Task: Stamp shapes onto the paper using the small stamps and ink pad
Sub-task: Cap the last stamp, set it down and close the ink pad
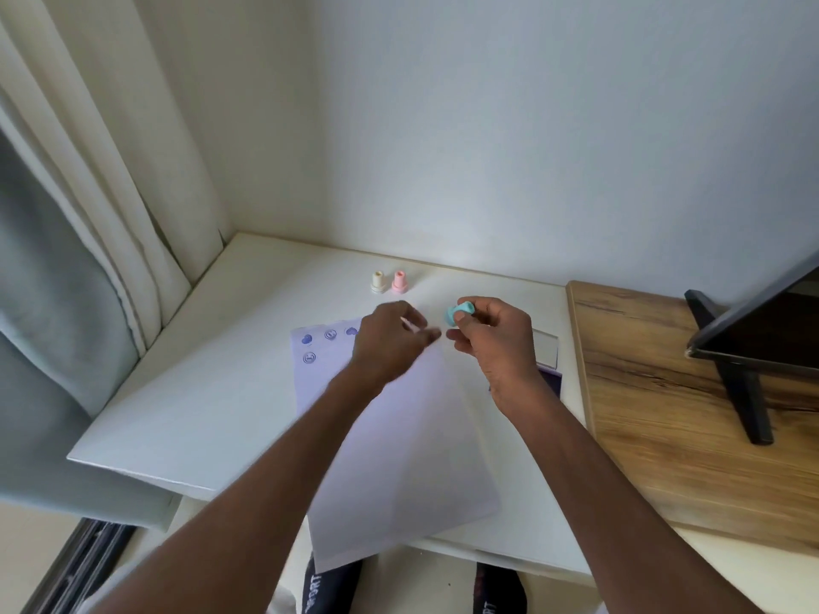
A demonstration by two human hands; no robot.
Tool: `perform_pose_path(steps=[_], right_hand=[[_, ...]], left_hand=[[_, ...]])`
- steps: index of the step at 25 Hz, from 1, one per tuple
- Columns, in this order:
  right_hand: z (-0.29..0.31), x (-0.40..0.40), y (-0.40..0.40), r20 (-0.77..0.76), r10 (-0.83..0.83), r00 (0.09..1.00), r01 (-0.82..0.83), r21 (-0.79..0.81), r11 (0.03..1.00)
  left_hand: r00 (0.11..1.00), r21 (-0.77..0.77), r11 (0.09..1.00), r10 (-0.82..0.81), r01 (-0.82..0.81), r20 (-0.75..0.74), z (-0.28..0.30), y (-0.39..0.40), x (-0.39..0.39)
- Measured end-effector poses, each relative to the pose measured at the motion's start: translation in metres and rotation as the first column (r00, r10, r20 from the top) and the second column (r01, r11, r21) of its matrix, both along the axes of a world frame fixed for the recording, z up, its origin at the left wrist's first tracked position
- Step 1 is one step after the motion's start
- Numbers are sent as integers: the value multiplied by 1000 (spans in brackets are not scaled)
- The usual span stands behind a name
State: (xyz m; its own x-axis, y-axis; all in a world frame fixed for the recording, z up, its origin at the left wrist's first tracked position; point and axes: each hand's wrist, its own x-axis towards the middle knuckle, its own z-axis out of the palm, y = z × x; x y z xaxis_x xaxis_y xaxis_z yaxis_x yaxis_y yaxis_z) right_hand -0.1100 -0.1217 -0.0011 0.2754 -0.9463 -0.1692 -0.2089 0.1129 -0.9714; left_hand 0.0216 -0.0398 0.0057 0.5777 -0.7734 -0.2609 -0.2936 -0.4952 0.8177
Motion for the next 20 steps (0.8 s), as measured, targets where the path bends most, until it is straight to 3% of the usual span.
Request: perform_pose_path(steps=[1, 3, 6, 10, 15, 18, 20], right_hand=[[-4, 4, -6, -93, -15, 996, 5, -104, 995], [-8, 15, -20, -278, -42, 960, -43, -292, 956], [-12, 40, -42, -421, -26, 907, -149, -378, 914], [-25, 65, -58, -649, 2, 761, -342, -398, 851], [-27, 67, -63, -720, 40, 693, -446, -384, 809], [-8, 47, -61, -605, 61, 794, -358, -385, 851], [2, 10, -59, -538, -33, 842, -244, -436, 866]], left_hand=[[960, 81, 994, -88, 69, 264, -2, 3, 1], [834, 243, 958, -258, 154, 488, -6, 10, 0], [761, 379, 906, -379, 190, 526, -12, 14, -1], [753, 410, 892, -400, 189, 523, -13, 13, 0], [731, 443, 877, -424, 185, 534, -8, 9, -4], [703, 384, 904, -397, 188, 590, -1, 2, -11], [710, 301, 925, -371, 230, 598, 1, -4, -20]])
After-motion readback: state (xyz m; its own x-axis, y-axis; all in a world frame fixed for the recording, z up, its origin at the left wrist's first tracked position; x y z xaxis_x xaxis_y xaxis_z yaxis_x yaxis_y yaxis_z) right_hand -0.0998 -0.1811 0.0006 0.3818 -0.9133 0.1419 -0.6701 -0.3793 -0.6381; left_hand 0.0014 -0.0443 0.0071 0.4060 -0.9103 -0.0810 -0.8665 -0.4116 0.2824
